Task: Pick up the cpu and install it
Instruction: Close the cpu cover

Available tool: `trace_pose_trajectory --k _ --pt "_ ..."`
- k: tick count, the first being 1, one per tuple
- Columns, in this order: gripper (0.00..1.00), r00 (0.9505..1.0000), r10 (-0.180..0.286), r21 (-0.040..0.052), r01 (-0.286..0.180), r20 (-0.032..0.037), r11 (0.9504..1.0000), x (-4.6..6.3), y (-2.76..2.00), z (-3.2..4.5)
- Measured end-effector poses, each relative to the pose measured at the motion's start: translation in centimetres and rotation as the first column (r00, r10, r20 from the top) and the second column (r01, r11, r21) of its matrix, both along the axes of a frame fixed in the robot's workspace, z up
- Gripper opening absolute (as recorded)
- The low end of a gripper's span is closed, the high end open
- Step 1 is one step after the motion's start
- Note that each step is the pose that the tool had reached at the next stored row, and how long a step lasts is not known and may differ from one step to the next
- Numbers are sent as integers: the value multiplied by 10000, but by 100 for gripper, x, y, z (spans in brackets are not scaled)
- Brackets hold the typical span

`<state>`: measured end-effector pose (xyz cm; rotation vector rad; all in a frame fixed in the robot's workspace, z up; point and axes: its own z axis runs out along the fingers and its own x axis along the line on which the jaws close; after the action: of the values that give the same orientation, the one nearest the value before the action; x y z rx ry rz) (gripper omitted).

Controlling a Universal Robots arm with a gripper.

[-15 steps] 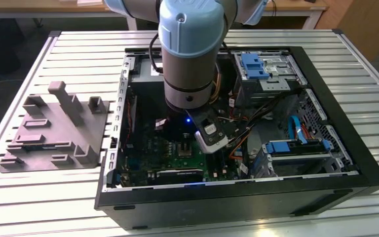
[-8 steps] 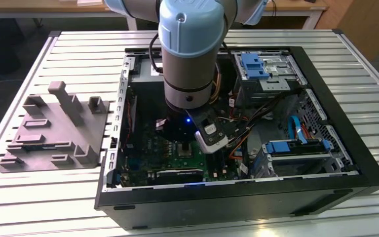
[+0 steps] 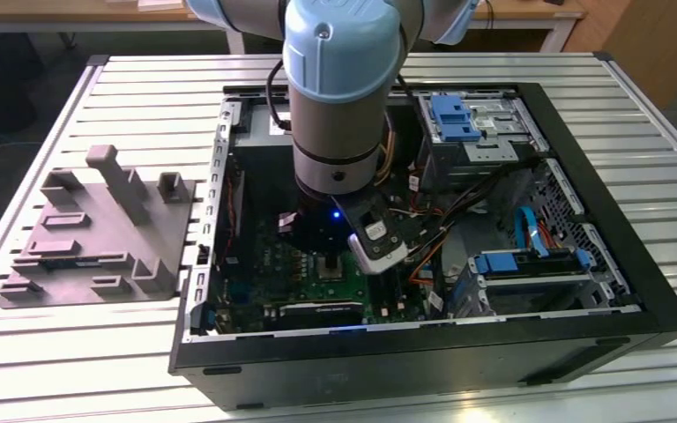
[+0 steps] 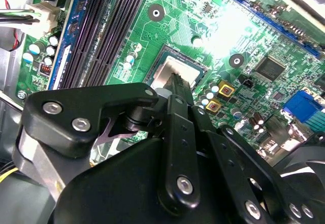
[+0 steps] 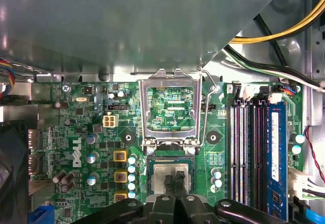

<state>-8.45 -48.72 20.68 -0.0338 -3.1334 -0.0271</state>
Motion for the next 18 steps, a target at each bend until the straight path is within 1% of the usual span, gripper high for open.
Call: trace_pose_trajectory --k 4,6,8,16,17,18 --pt "11 10000 1 -2 -1 -1 10000 0 0 2" --pt "11 10000 1 0 -1 1 10000 -1 0 29" --pt "11 10000 -1 -1 1 0 10000 -8 0 99" --pt "11 10000 1 0 -1 0 10000 -19 2 461" --pt "11 10000 0 -1 0 -1 10000 -20 3 491" --pt "11 10000 0 0 0 0 10000 -20 5 498"
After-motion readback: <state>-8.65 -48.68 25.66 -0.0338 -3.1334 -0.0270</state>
